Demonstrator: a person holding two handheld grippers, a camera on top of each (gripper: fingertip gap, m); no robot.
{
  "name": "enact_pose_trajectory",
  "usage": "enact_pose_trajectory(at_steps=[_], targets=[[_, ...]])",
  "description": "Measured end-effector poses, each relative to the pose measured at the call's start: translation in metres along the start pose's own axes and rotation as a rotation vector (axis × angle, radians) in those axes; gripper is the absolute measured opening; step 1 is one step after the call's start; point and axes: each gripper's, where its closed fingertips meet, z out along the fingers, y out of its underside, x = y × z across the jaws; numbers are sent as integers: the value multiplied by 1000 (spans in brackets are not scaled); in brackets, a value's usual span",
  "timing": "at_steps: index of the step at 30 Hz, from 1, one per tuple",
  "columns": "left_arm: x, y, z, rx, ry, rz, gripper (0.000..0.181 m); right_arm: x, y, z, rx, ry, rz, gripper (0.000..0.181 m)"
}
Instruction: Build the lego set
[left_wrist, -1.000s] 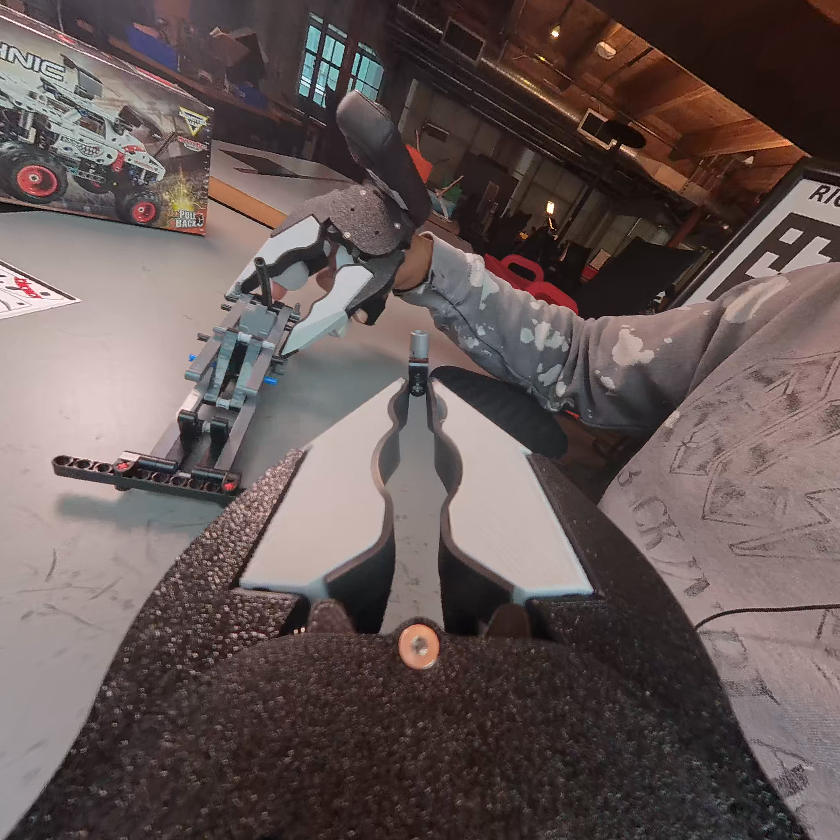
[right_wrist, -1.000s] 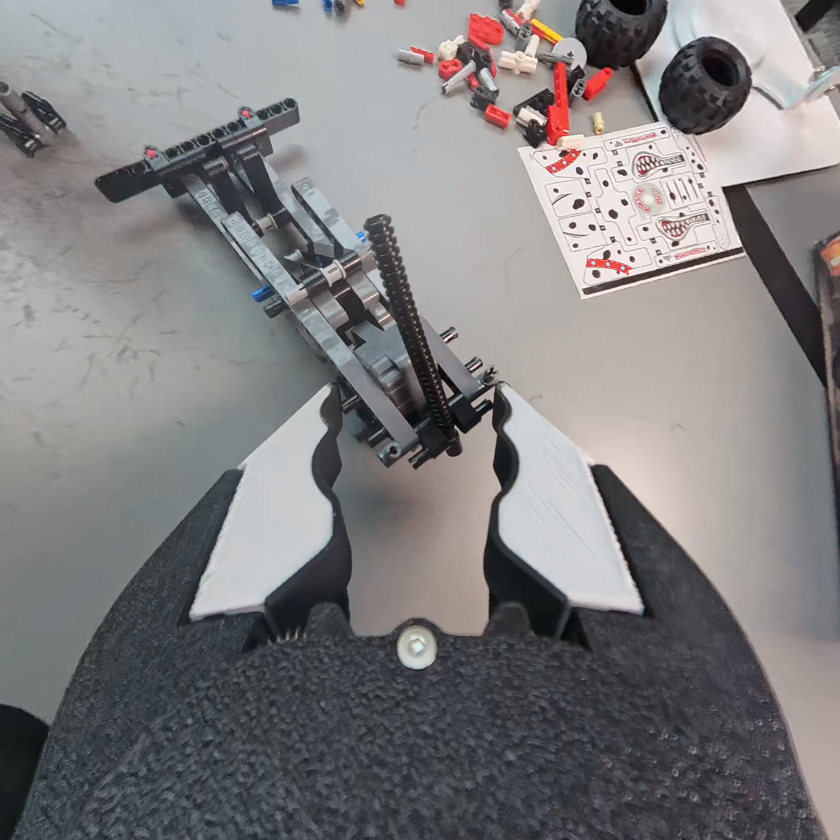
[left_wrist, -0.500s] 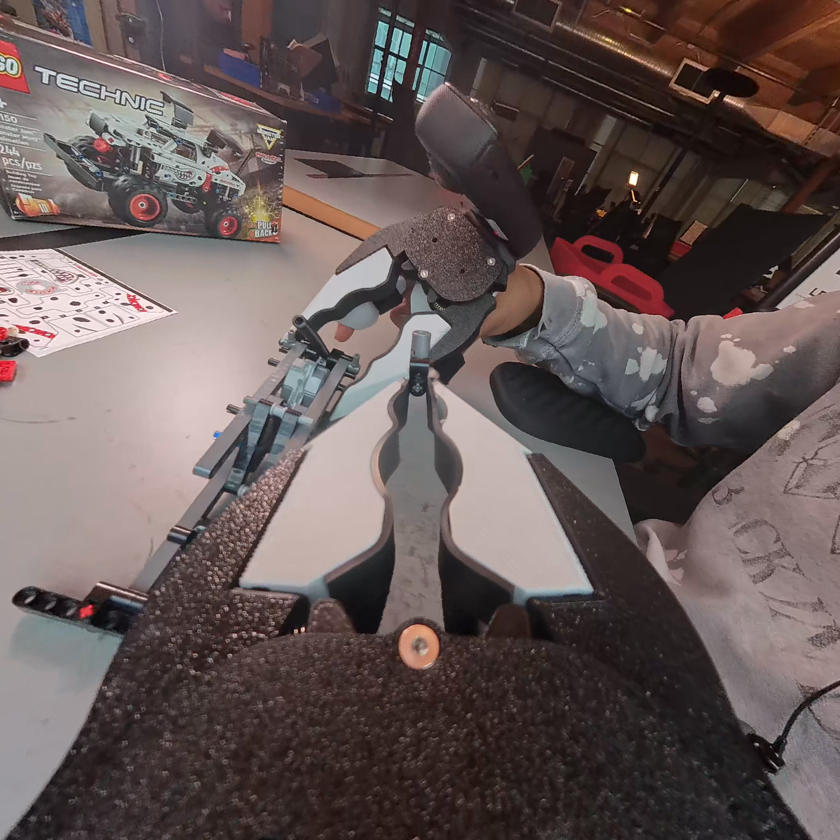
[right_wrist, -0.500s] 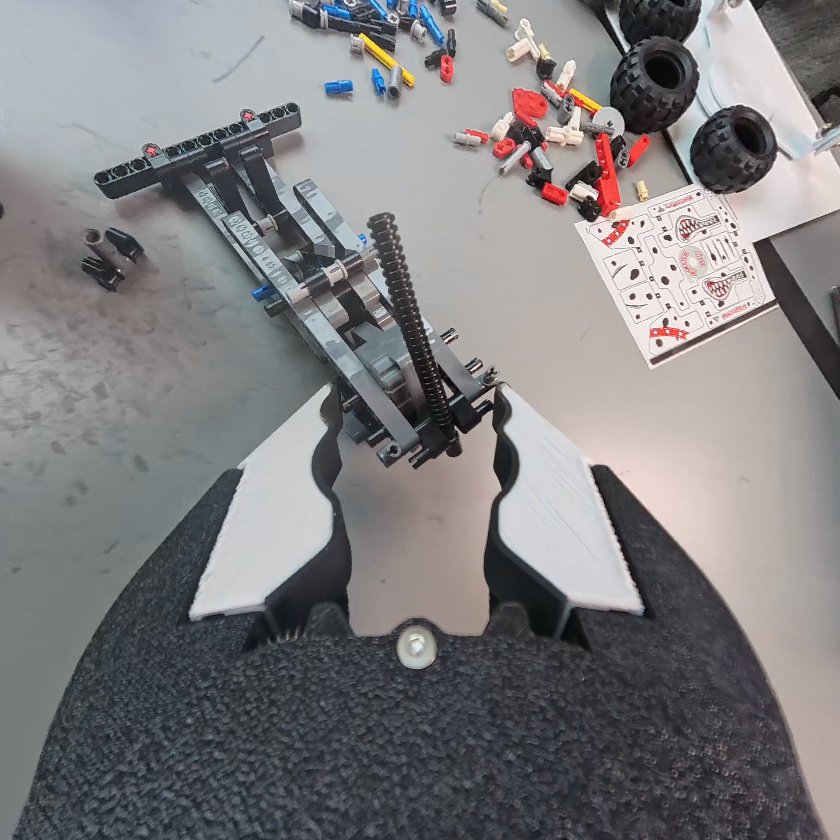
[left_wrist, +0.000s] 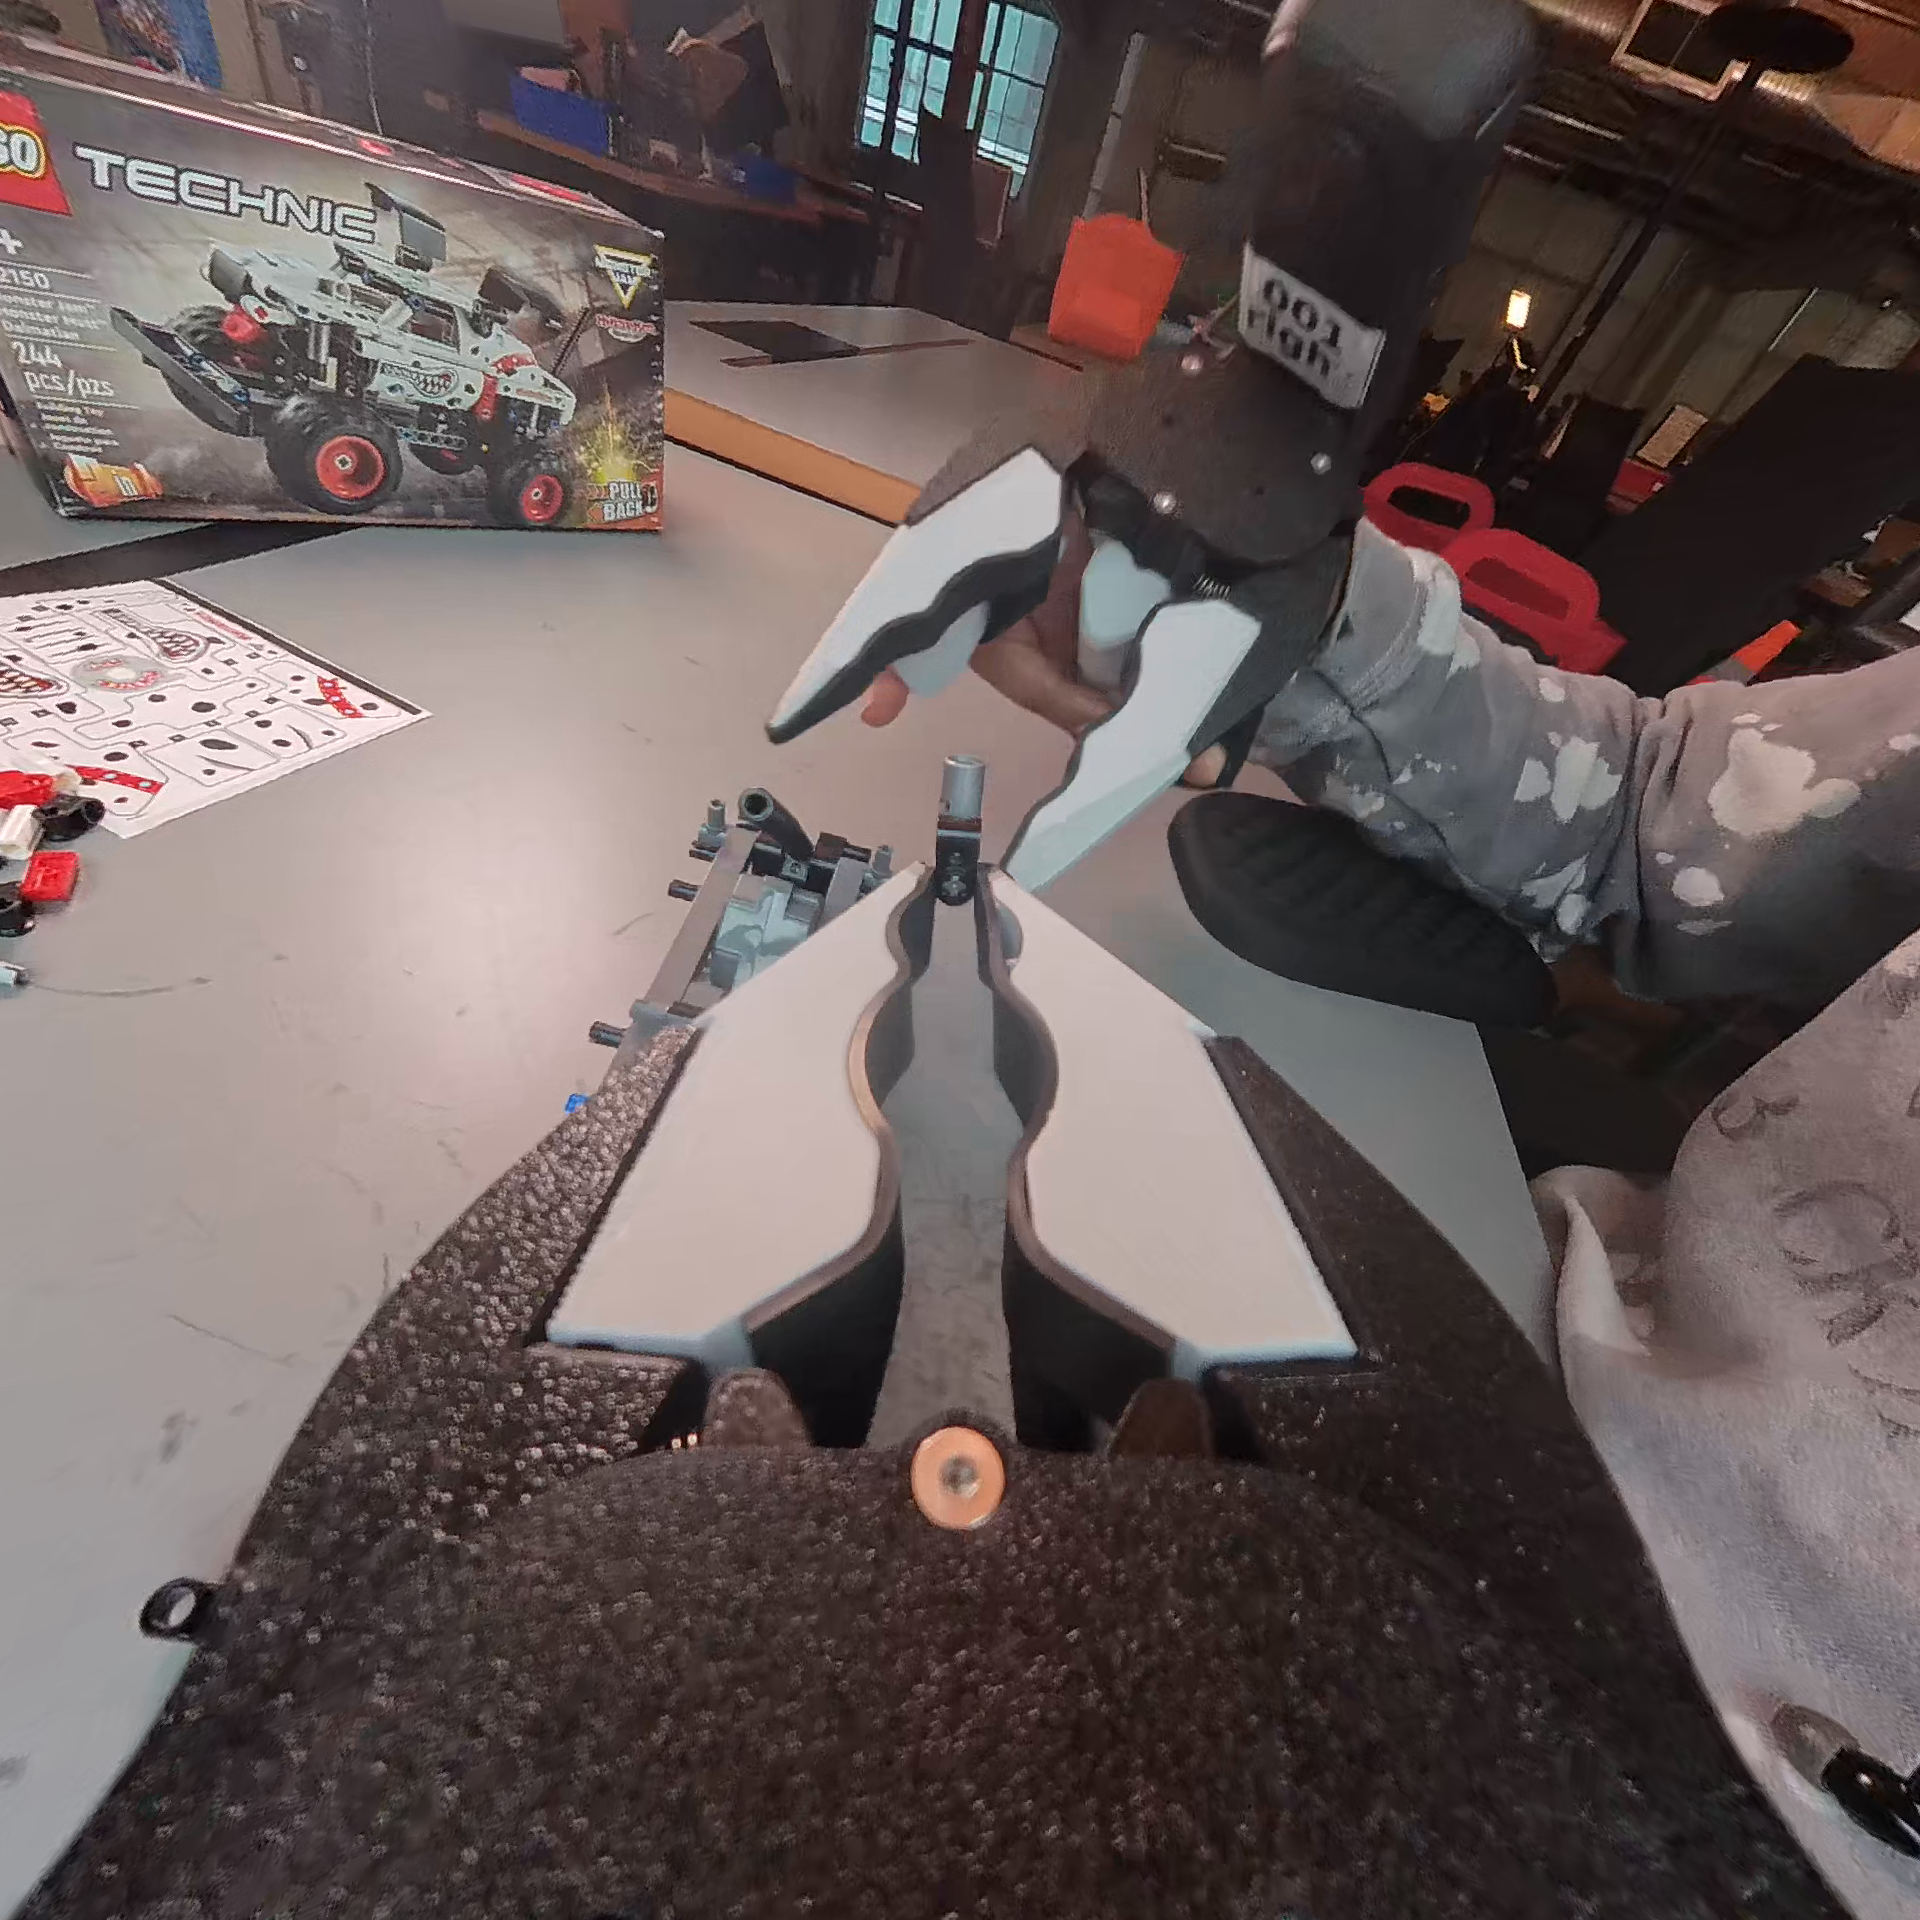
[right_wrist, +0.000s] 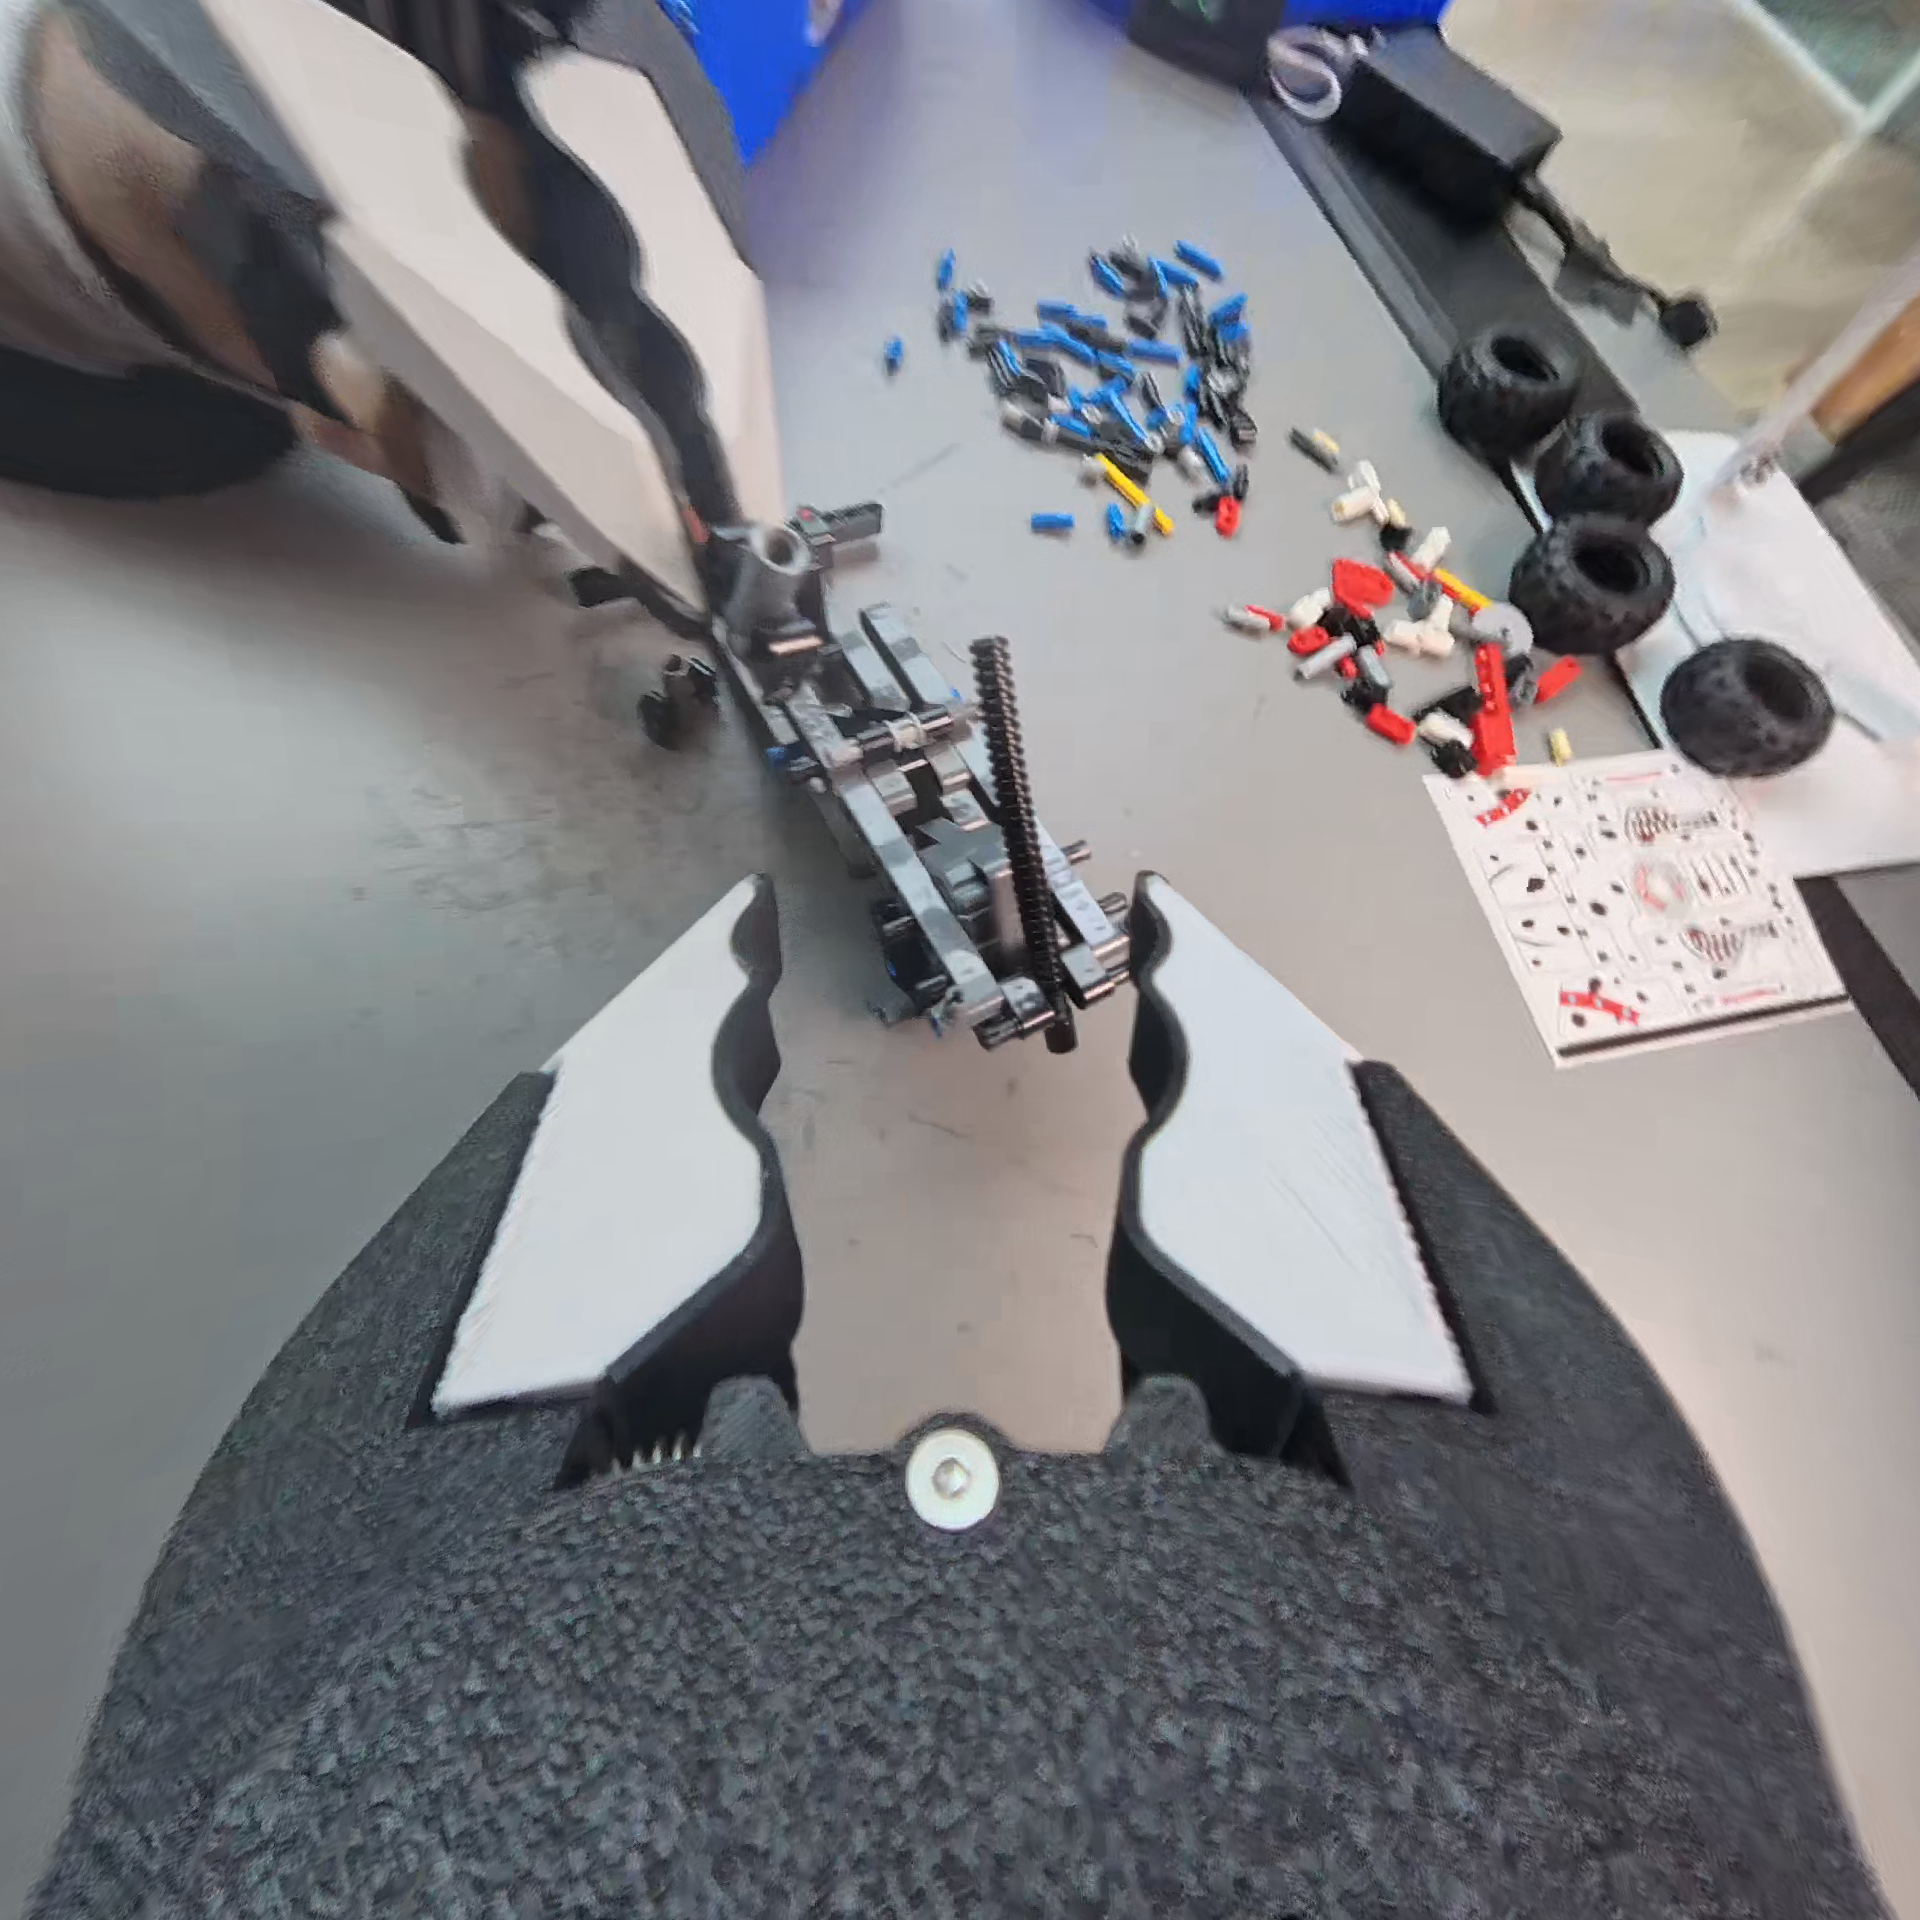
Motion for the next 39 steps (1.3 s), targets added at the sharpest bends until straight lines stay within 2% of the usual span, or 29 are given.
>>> enact_pose_trajectory(at_steps=[3, 5, 9, 12, 16, 22, 25, 29, 33, 39], targets=[[5, 3, 6, -22, 13, 56, 8, -20, -20, -26, 157, -123, -55, 37], [10, 4, 12, -34, 36, 91, 8, -24, -26, -31, 216, -162, -27, 35], [16, 7, 25, -69, 60, 140, 8, -29, -23, -27, 224, -215, -1, 34], [16, 8, 33, -94, 62, 170, 8, -31, -21, -24, 224, -244, 2, 14], [12, 14, 38, -152, 43, 197, 11, -29, -11, -26, 207, -267, -16, 7], [-27, 23, 28, -368, -129, 351, 52, -13, 14, -20, 15, -239, -115, 7], [-36, 30, 32, -486, -109, 334, 75, -16, 19, -11, -86, -261, -202, 7], [-44, 41, 44, -589, -43, 340, 83, -16, 25, 1, -191, -285, -268, 7], [-49, 57, 48, -663, -7, 367, 77, -16, 26, 5, -224, -297, -275, 7], [-50, 60, 50, -644, -4, 389, 55, -16, 28, 10, -246, -326, -276, 8]])
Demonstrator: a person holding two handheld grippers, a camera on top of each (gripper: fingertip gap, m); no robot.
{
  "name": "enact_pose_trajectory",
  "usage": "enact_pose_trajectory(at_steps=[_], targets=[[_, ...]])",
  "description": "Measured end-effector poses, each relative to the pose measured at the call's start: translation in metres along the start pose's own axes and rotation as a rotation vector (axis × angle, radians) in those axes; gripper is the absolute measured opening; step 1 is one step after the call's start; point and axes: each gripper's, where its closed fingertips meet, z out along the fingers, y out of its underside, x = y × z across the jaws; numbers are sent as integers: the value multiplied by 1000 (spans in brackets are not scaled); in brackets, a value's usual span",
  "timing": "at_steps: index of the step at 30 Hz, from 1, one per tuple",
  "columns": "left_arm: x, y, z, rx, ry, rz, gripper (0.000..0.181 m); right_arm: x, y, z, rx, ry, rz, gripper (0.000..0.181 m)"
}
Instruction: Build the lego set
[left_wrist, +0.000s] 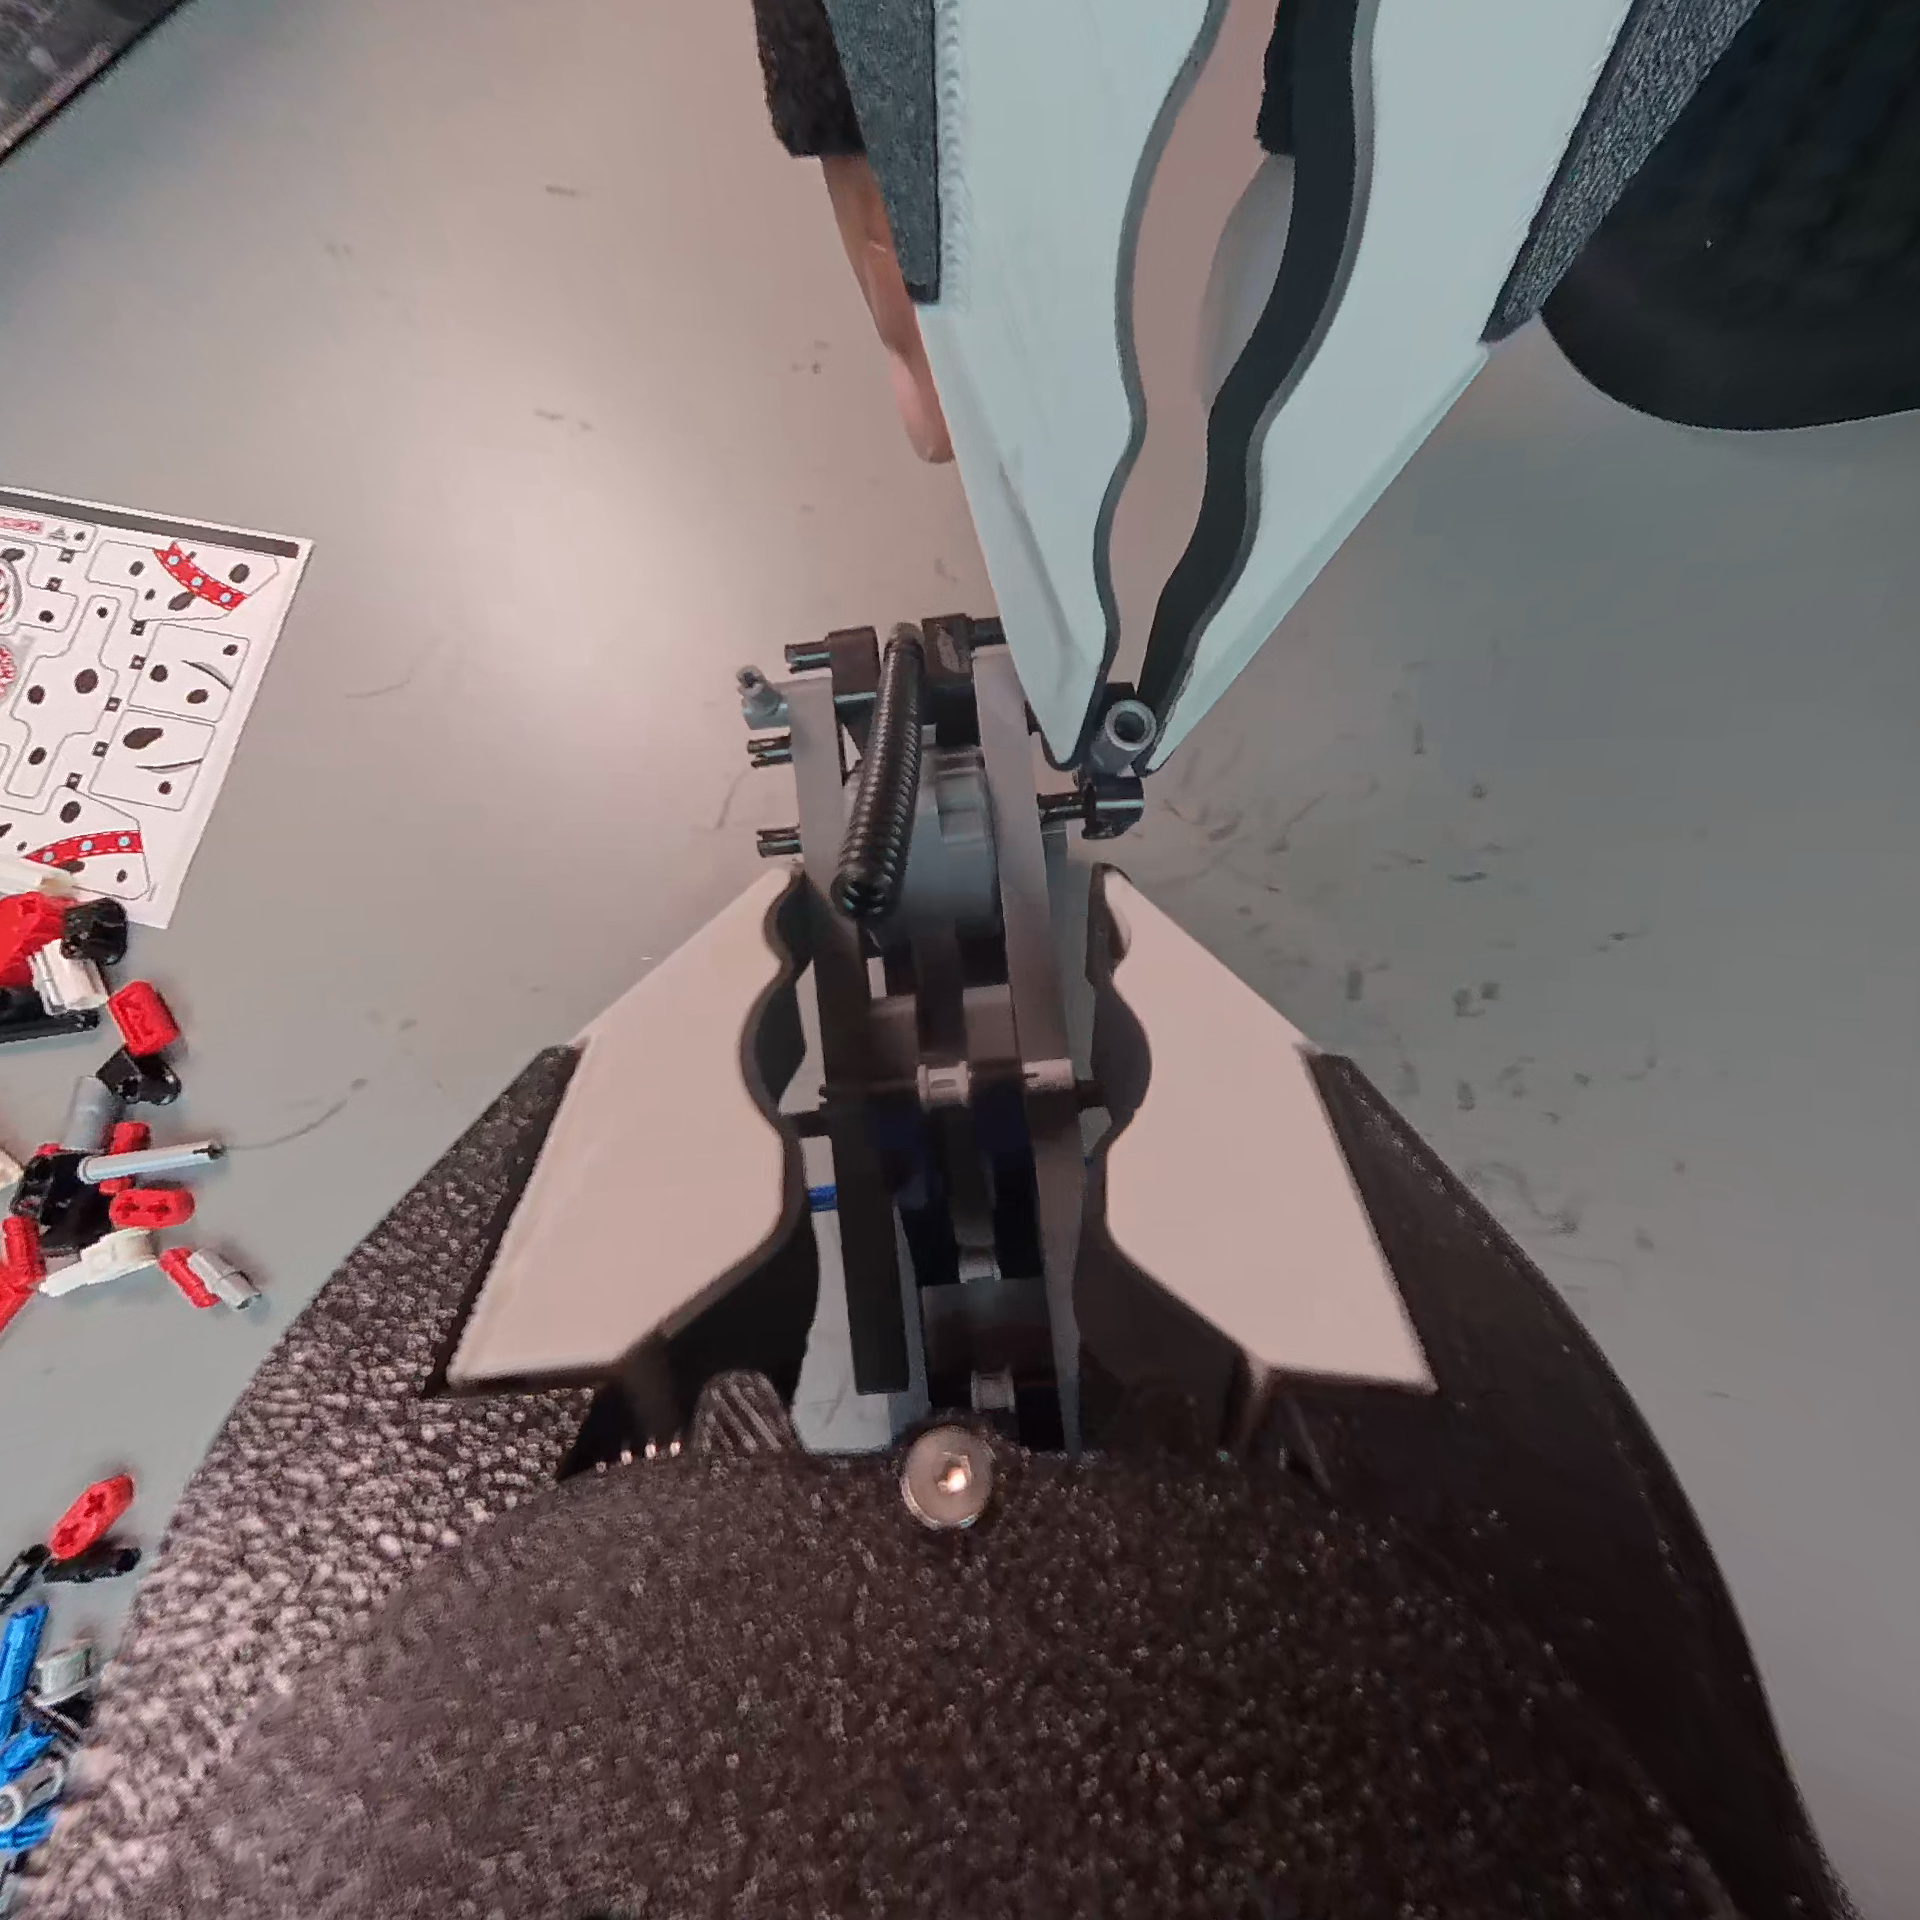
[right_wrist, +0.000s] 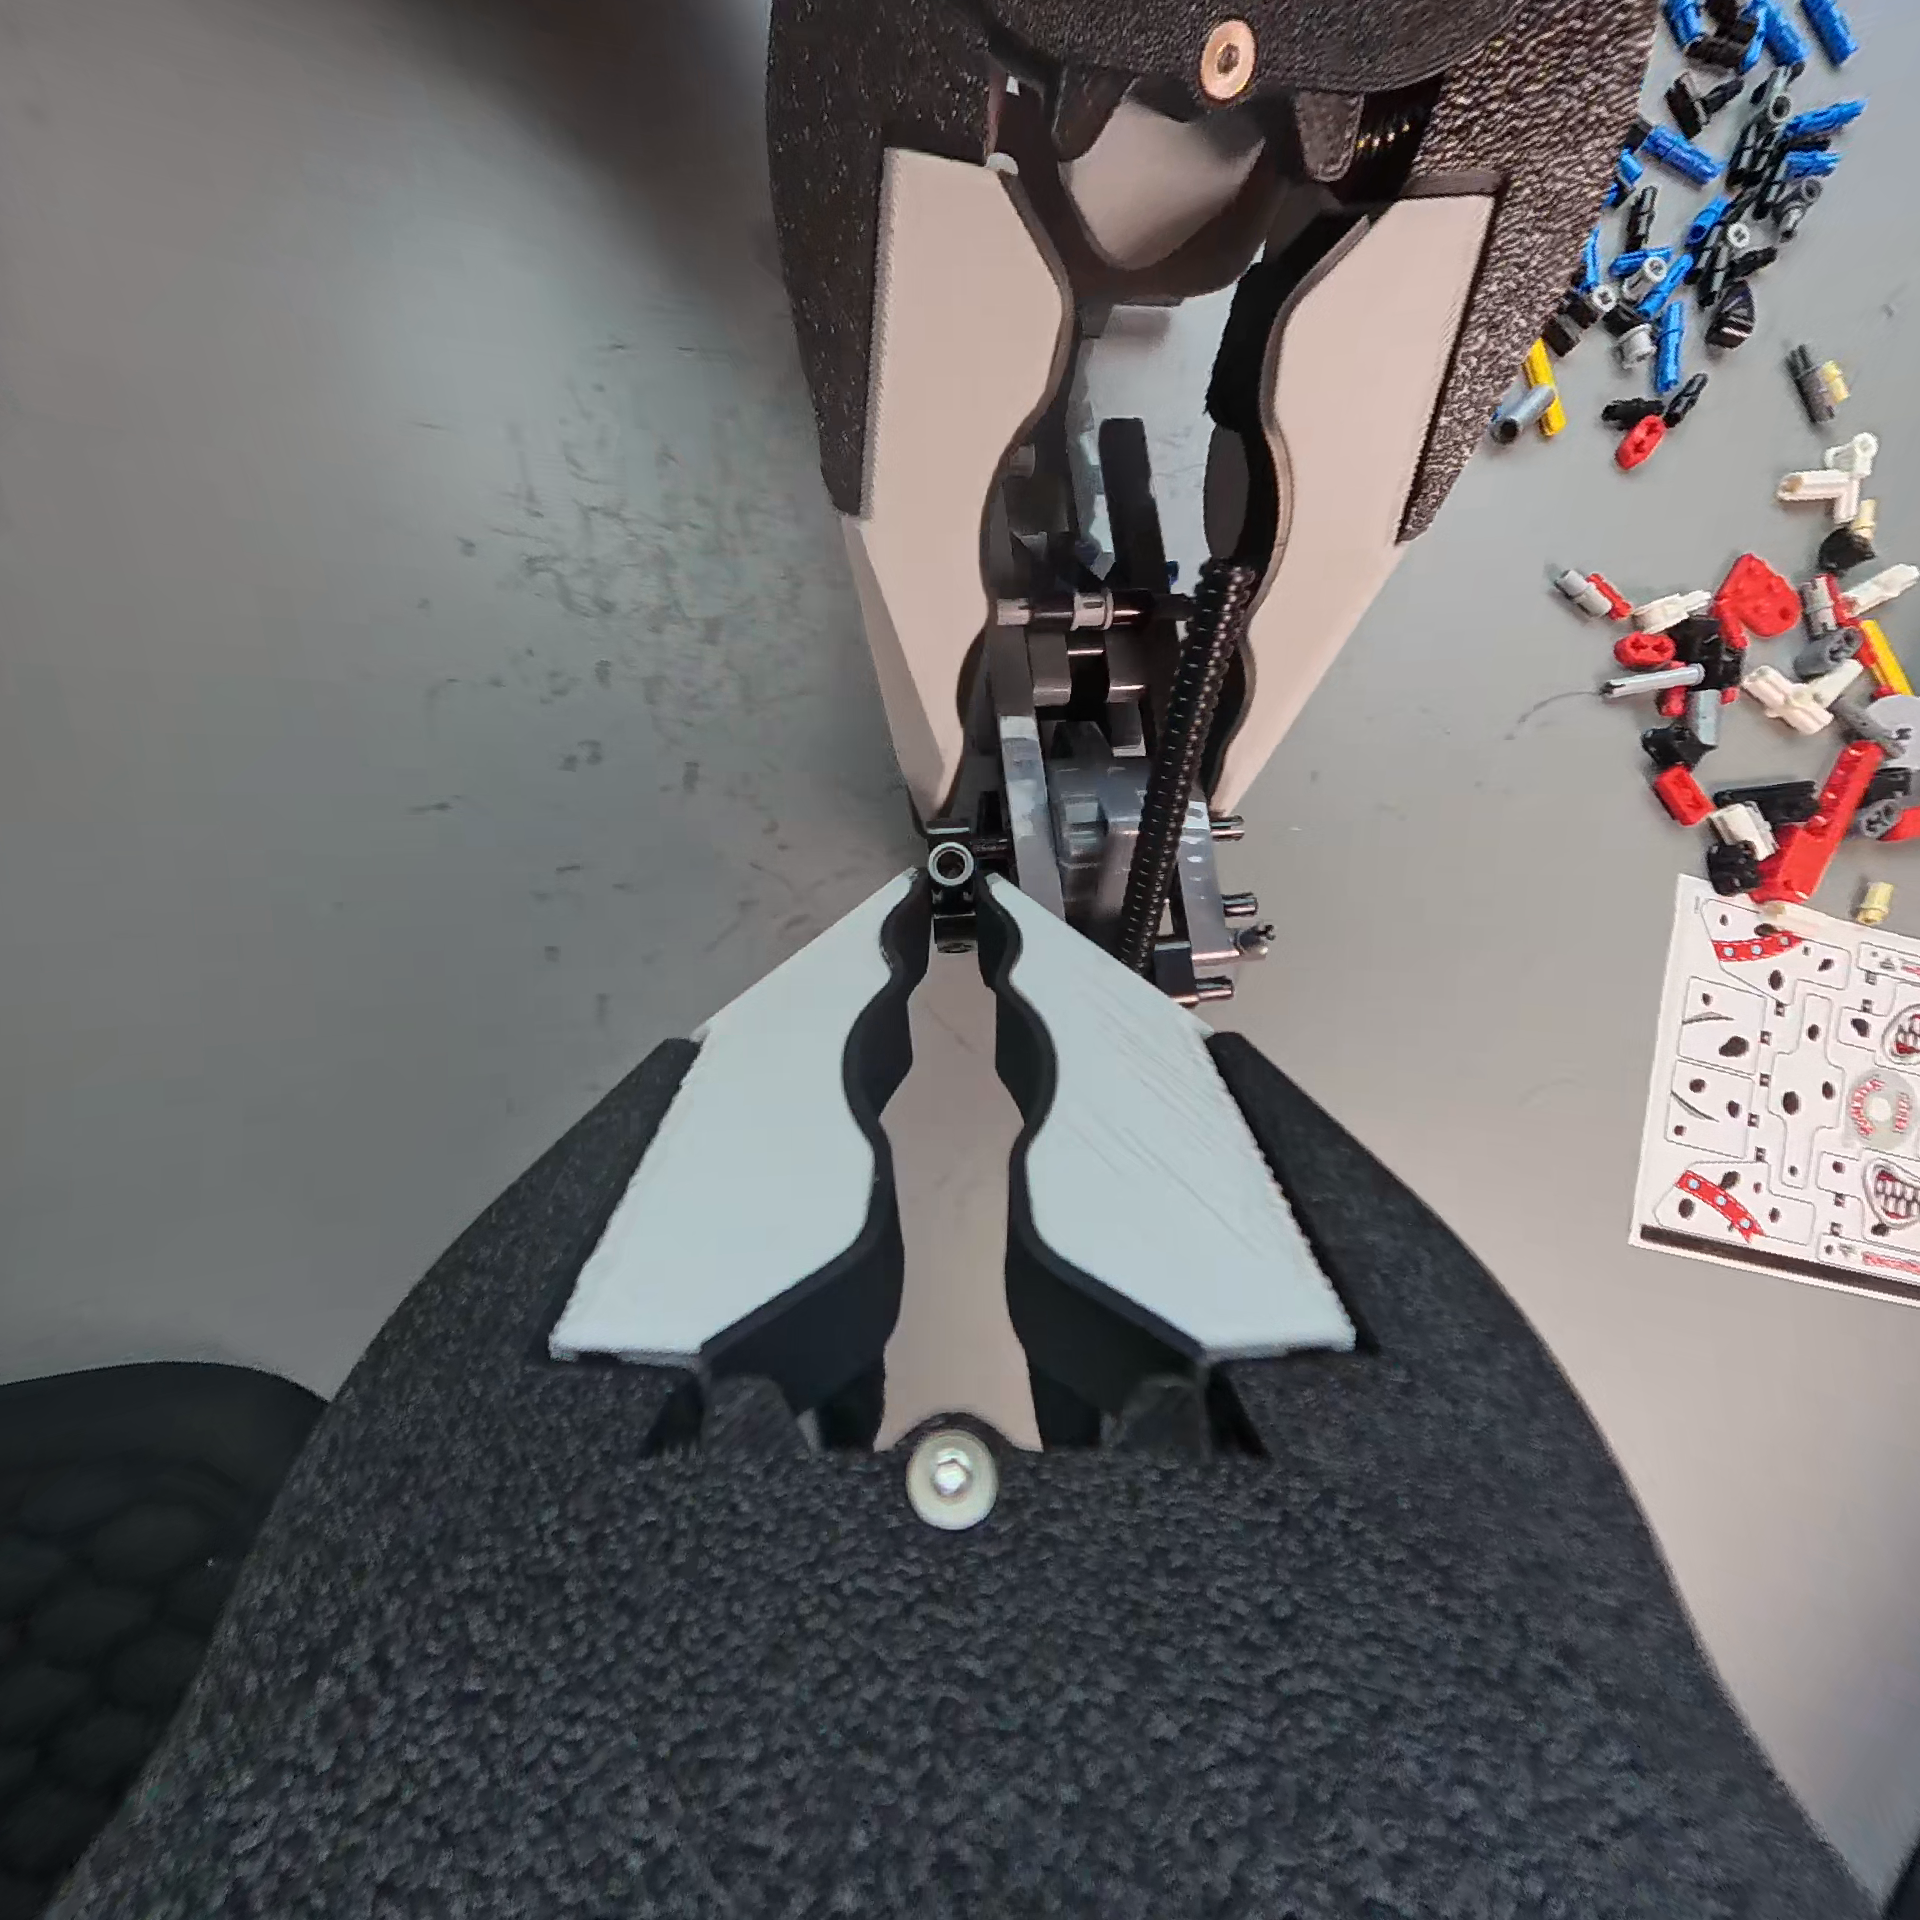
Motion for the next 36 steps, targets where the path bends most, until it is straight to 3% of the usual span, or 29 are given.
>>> enact_pose_trajectory(at_steps=[12, 23, 36], targets=[[0, 2, -2, 23, 19, -1, 49, -2, -1, 0, -84, 16, -28, 8], [1, 1, -2, 61, 60, -23, 49, -2, -2, 0, -43, -53, 95, 8], [3, 2, -3, 56, 53, 1, 49, -4, -3, 0, -91, 38, 69, 9]])
